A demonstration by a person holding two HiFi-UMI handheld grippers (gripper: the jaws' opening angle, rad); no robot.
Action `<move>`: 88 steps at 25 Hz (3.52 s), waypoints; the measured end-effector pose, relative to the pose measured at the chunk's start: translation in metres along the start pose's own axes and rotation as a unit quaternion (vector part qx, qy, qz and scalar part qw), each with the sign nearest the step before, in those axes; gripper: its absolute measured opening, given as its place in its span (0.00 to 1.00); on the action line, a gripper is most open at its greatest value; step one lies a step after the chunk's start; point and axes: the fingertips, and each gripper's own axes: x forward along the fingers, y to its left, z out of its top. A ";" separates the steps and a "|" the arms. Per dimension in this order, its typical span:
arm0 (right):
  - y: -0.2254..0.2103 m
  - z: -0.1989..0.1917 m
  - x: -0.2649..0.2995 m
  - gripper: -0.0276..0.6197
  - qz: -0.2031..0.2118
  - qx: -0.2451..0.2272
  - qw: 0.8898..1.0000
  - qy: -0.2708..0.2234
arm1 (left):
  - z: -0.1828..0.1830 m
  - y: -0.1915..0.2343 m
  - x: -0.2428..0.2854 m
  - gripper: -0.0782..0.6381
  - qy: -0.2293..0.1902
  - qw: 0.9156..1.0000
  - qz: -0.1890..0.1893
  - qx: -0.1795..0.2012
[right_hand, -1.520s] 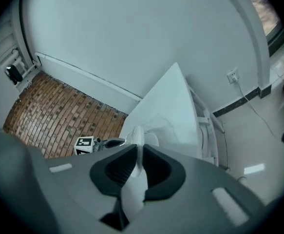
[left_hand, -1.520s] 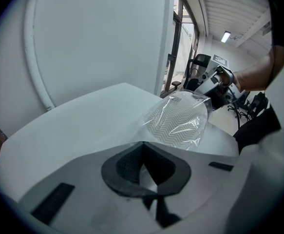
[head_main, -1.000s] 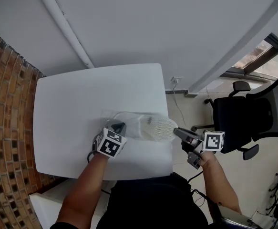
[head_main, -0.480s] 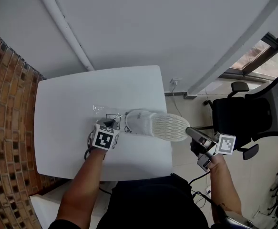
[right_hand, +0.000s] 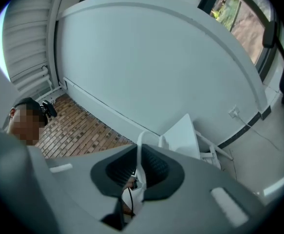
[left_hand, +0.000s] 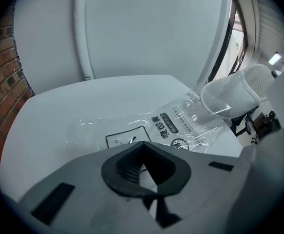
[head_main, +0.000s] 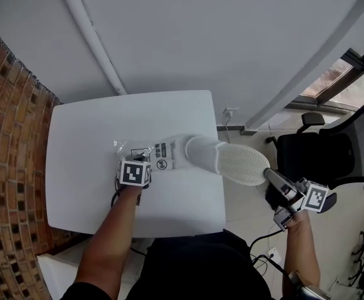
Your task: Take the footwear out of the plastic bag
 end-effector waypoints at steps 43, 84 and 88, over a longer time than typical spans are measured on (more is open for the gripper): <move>-0.041 -0.163 0.069 0.10 -0.034 0.052 0.988 0.138 | -0.016 -0.019 -0.164 0.12 -0.148 0.977 -0.125 -0.093; 0.061 -0.203 -0.006 0.04 -0.134 -0.301 0.924 0.193 | -0.062 -0.162 -0.204 0.12 -0.134 0.974 -0.180 0.000; 0.069 -0.196 -0.043 0.04 -0.104 -0.324 0.920 0.193 | -0.073 -0.203 -0.219 0.12 -0.146 0.976 -0.159 -0.022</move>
